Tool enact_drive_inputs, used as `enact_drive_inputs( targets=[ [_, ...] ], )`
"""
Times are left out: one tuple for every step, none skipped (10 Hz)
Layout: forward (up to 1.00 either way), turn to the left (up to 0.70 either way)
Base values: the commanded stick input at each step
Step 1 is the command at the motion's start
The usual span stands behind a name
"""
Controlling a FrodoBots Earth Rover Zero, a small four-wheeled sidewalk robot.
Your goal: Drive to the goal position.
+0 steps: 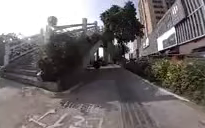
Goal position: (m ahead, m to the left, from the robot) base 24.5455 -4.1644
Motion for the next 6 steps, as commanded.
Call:
enact_drive_inputs(
  targets=[
    [0.70, 0.00],
    [0.70, 0.00],
    [0.70, 0.00],
    [0.70, 0.00],
    [0.70, 0.00],
    [0.70, 0.00]
  ],
)
